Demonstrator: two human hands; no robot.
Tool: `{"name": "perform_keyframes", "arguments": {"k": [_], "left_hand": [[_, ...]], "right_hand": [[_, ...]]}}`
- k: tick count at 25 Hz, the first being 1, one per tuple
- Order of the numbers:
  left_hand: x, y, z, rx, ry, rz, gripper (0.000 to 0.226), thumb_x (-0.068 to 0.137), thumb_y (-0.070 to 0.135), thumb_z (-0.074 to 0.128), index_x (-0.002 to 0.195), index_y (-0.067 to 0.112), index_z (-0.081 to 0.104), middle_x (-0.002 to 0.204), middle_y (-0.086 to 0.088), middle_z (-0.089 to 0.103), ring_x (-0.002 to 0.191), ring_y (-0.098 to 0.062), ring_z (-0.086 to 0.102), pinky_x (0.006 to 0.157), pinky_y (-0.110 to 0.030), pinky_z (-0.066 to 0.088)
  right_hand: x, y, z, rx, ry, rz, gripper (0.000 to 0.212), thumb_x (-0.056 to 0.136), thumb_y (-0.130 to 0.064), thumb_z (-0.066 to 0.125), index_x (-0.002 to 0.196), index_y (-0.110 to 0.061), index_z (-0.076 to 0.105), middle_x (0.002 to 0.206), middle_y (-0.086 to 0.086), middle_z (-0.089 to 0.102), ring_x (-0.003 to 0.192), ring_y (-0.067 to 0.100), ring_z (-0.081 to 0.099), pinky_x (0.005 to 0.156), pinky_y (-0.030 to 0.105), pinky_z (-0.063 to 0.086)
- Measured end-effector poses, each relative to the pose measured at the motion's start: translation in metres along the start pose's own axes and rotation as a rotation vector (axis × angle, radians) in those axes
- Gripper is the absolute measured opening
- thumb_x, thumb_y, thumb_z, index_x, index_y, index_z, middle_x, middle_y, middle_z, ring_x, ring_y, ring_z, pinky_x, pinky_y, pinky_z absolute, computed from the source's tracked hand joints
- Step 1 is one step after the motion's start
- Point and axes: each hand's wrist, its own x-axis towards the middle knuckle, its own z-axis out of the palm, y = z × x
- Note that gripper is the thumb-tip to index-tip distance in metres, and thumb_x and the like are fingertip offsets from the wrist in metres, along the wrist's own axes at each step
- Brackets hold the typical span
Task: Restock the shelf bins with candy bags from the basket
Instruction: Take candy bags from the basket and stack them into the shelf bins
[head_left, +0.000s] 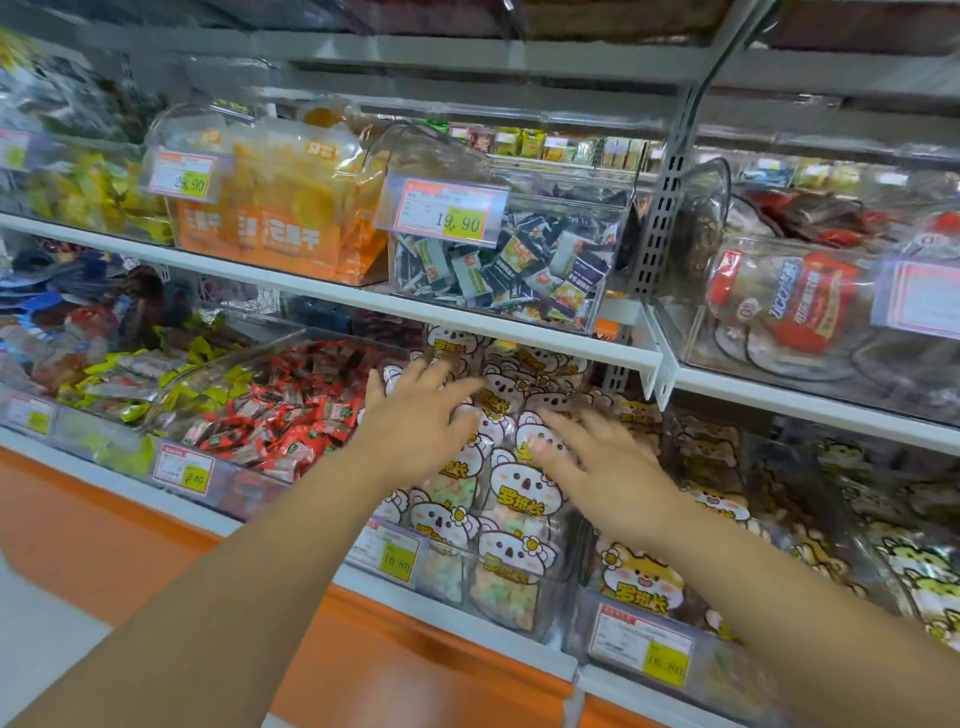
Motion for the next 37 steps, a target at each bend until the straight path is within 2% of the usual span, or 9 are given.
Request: {"name": "perform_keyframes", "arguments": {"k": [7, 12, 18, 22, 25, 27, 29, 32, 37], "left_hand": [[0.057, -0.006, -0.011, 0.065, -0.116, -0.086, 0.057, 0.099, 0.057, 0.021, 0.152, 0.046, 0.003, 0.163, 0.010, -0.012, 0.150, -0.018, -0.009, 0.116, -0.061, -0.003], [0.073, -0.007, 0.008, 0.083, -0.206, -0.123, 0.056, 0.098, 0.061, 0.015, 0.150, 0.049, 0.001, 0.162, 0.014, -0.008, 0.151, -0.020, -0.004, 0.116, -0.060, -0.005], [0.076, -0.009, 0.017, 0.077, -0.197, -0.133, 0.053, 0.099, 0.058, 0.016, 0.149, 0.051, 0.002, 0.163, 0.014, -0.005, 0.150, -0.020, -0.004, 0.116, -0.061, -0.002], [0.076, -0.010, 0.013, 0.028, -0.172, -0.099, 0.047, 0.099, 0.056, 0.020, 0.145, 0.052, 0.019, 0.162, 0.012, 0.010, 0.150, -0.024, 0.006, 0.115, -0.062, 0.003], [0.067, -0.004, -0.012, -0.117, -0.112, -0.085, 0.041, 0.100, 0.052, 0.026, 0.138, 0.046, 0.039, 0.157, 0.005, 0.029, 0.145, -0.027, 0.023, 0.116, -0.055, 0.013], [0.052, -0.001, -0.025, -0.046, -0.108, -0.135, 0.046, 0.102, 0.052, 0.023, 0.142, 0.040, 0.040, 0.157, 0.000, 0.029, 0.146, -0.025, 0.019, 0.117, -0.058, 0.006], [0.029, -0.002, -0.030, 0.017, -0.072, -0.124, 0.050, 0.101, 0.054, 0.019, 0.145, 0.038, 0.037, 0.159, 0.001, 0.025, 0.149, -0.022, 0.009, 0.114, -0.065, -0.002], [-0.015, -0.005, -0.017, 0.029, 0.019, -0.077, 0.051, 0.099, 0.058, 0.017, 0.149, 0.047, 0.019, 0.163, 0.010, 0.002, 0.149, -0.015, -0.012, 0.113, -0.066, -0.010], [-0.055, -0.004, 0.029, 0.036, 0.113, -0.055, 0.053, 0.100, 0.055, 0.018, 0.149, 0.051, -0.005, 0.159, 0.011, -0.024, 0.146, -0.017, -0.027, 0.115, -0.064, -0.005]], "right_hand": [[0.047, 0.001, -0.004, -0.006, -0.002, 0.025, 0.068, 0.088, -0.075, 0.012, 0.150, -0.048, 0.006, 0.161, -0.016, -0.008, 0.148, 0.021, -0.017, 0.119, 0.051, -0.007], [0.056, 0.006, 0.010, -0.048, -0.023, 0.015, 0.069, 0.087, -0.077, 0.014, 0.147, -0.052, -0.009, 0.161, -0.017, -0.008, 0.149, 0.023, -0.012, 0.119, 0.051, 0.000], [0.059, 0.006, 0.016, -0.076, 0.012, 0.011, 0.072, 0.087, -0.076, 0.016, 0.149, -0.047, -0.007, 0.161, -0.015, -0.005, 0.149, 0.026, -0.004, 0.119, 0.052, 0.006], [0.064, 0.010, 0.015, -0.060, -0.018, -0.002, 0.072, 0.085, -0.078, 0.016, 0.148, -0.050, -0.004, 0.161, -0.015, -0.003, 0.149, 0.027, -0.004, 0.119, 0.052, 0.004], [0.058, 0.011, 0.001, 0.189, -0.036, -0.010, 0.063, 0.087, -0.075, 0.018, 0.147, -0.054, 0.010, 0.161, -0.018, 0.001, 0.149, 0.023, -0.007, 0.120, 0.050, 0.000], [0.044, 0.009, -0.006, 0.314, -0.033, -0.009, 0.061, 0.089, -0.073, 0.016, 0.146, -0.053, 0.020, 0.160, -0.017, 0.007, 0.150, 0.023, -0.005, 0.120, 0.049, 0.000], [0.022, 0.005, -0.008, 0.274, -0.048, -0.024, 0.062, 0.087, -0.074, 0.010, 0.146, -0.054, 0.017, 0.161, -0.011, 0.010, 0.150, 0.025, 0.001, 0.120, 0.051, 0.004], [-0.016, -0.005, 0.001, 0.084, -0.015, -0.064, 0.055, 0.094, -0.065, 0.015, 0.146, -0.055, 0.004, 0.161, -0.013, -0.009, 0.149, 0.027, -0.010, 0.119, 0.050, -0.004], [-0.036, -0.013, 0.026, 0.004, 0.095, -0.065, 0.060, 0.097, -0.058, 0.024, 0.148, -0.049, -0.006, 0.160, -0.009, -0.021, 0.148, 0.030, -0.014, 0.120, 0.049, 0.000]]}}
